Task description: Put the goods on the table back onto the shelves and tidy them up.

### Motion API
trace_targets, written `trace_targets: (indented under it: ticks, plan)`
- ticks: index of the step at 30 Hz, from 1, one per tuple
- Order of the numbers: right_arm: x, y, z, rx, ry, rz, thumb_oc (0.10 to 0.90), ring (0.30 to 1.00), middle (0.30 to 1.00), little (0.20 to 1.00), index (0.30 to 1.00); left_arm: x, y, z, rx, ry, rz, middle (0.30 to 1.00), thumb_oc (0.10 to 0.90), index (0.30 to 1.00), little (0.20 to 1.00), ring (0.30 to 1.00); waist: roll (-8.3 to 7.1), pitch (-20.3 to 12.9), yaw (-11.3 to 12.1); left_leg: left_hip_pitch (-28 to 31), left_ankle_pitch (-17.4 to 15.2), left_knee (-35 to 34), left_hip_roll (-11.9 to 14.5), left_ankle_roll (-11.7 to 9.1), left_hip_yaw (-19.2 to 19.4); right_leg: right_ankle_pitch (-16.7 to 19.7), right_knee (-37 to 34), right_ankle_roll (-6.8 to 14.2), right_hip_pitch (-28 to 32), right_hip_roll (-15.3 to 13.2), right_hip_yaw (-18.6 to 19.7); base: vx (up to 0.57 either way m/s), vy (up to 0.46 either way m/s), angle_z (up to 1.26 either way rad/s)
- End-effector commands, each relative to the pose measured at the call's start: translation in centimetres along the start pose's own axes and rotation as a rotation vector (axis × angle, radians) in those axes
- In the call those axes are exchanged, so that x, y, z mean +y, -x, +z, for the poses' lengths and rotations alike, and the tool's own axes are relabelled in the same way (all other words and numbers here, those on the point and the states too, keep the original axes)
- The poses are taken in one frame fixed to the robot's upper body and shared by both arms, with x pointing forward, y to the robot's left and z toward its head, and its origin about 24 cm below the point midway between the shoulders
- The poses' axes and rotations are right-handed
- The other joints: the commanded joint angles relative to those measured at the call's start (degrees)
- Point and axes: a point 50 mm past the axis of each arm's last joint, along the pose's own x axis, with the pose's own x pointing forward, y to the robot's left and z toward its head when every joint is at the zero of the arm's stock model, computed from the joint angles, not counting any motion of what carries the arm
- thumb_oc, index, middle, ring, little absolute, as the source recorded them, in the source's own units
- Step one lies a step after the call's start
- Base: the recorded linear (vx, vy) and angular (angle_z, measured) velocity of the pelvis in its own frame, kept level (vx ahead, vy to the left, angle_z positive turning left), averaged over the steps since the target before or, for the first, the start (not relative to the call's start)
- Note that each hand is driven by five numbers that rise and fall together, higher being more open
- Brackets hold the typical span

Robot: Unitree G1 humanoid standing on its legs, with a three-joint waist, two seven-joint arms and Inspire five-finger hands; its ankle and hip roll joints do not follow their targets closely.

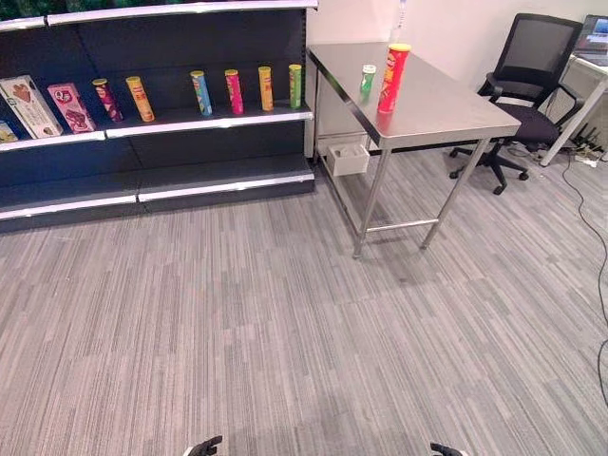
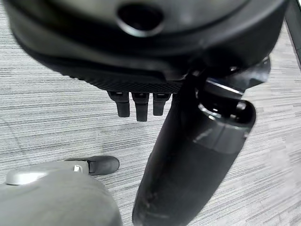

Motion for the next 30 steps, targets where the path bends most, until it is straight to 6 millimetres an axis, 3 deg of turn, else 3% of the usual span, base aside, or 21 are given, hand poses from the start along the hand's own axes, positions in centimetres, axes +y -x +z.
trace_targets:
  ticks: [1, 17, 25, 28, 30]
  plan:
    - [-1.3, -0.3, 1.6, -0.052, -0.012, -0.034, 0.8, 0.9, 0.9, 0.9, 0.9, 0.2, -0.4, 2.4, -0.08, -0.021, -0.002, 0.9, 0.8, 0.9, 0.9, 0.9, -1.74, -1.2, 0.4, 0.4, -6.6, 0.4, -0.1, -3.1, -3.1, -2.8, 2.4, 7.3, -1.6, -3.8, -2.1, 0.0, 0.0, 0.0]
    - [-1.3, -0.4, 2.3, -0.076, -0.003, -0.026, 0.8, 0.9, 0.9, 0.9, 0.9, 0.4, -0.4, 2.2, -0.071, -0.035, 0.002, 0.9, 0.8, 0.9, 0.9, 0.9, -2.24, -0.2, 0.9, -1.0, -8.0, 3.8, 0.2, -3.5, -3.9, -3.4, 3.4, 6.8, -2.3, -3.2, -1.9, 0.0, -0.016, 0.0]
    - [-1.4, -0.4, 3.1, -0.105, -0.004, -0.026, 0.8, 0.9, 0.9, 0.9, 0.9, 0.4, -0.4, 2.5, -0.082, -0.007, 0.003, 0.9, 0.8, 0.9, 0.9, 0.9, -2.97, 2.1, 1.6, -5.6, -9.9, 13.0, 0.5, -4.7, -3.5, -4.7, 5.7, 5.4, -3.4, -2.5, -1.8, -0.01, -0.06, 0.01]
    - [-1.8, -0.4, 4.0, -0.14, -0.005, -0.038, 0.8, 0.9, 0.9, 0.9, 0.9, 0.2, -0.5, 3.7, -0.123, 0.036, 0.006, 0.9, 0.8, 0.9, 0.9, 0.9, -3.35, 6.2, 2.3, -14.3, -5.6, 26.9, -0.8, -5.0, -6.4, -5.0, 7.9, 3.9, -4.3, -2.3, -1.6, -0.11, -0.092, 0.03]
    - [-2.1, -0.4, 4.4, -0.153, -0.026, -0.052, 0.8, 0.9, 0.9, 0.9, 0.9, 0.1, -0.5, 4.0, -0.133, 0.069, 0.01, 0.9, 0.8, 0.9, 0.9, 0.9, -3.66, 7.0, 2.2, -18.1, -5.4, 30.7, -1.9, -4.7, -7.6, -5.3, 8.3, 3.6, -4.9, -2.4, -1.6, 0.02, -0.061, 0.01]
